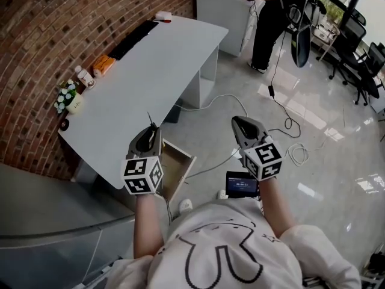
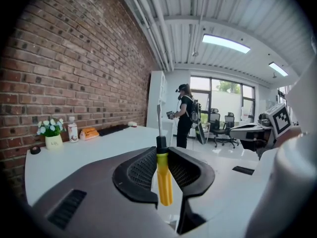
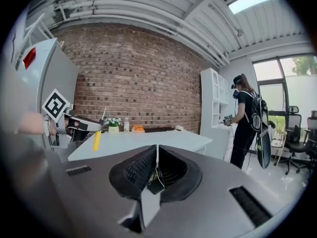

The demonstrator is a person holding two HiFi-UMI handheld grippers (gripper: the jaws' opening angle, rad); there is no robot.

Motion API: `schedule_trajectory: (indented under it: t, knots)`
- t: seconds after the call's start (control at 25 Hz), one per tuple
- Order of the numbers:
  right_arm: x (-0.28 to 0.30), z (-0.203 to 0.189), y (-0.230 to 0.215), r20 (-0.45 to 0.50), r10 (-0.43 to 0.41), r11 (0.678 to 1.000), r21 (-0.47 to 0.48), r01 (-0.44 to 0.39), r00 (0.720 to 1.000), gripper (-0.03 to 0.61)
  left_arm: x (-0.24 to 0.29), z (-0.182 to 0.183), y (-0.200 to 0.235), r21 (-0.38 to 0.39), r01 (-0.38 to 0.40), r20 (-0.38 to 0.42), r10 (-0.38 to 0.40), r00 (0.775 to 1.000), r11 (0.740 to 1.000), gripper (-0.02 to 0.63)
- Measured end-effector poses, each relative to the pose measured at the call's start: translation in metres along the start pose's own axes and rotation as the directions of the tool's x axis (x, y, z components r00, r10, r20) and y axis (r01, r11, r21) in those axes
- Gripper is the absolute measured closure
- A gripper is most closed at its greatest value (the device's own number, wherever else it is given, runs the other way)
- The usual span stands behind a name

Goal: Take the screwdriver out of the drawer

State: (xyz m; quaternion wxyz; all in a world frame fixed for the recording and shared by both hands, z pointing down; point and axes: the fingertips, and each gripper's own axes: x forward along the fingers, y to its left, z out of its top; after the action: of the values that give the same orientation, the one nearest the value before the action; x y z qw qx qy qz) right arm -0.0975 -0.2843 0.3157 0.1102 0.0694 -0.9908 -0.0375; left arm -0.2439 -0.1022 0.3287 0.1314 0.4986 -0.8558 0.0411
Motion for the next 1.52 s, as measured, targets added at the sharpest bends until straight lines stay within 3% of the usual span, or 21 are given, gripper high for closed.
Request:
schedule_trajectory:
  t: [0.24,0.48,1.52]
  knots:
    - [-0.005,0.035,0.007,0.147,0.029,0.999,-0.048,-0.022,0.989,0.555,-0.012,0.036,0.0,0.068,0.001,0.175,-0.012,0.985,0.998,0.532]
    - [-0.01,0.044,0.004,0.174,0.003,0.998,-0.065,0.008,0.985,0.555,-0.022,0.059,-0.004,0.11,-0.01,0.299,-0.023,0.954,0.994,0.532]
    - [-0.032,0.057,0.01,0.197,-0.06,0.993,-0.088,0.078,0.979,0.555,-0.029,0.072,-0.021,0.156,0.031,0.338,-0.083,0.937,0.987,0.532]
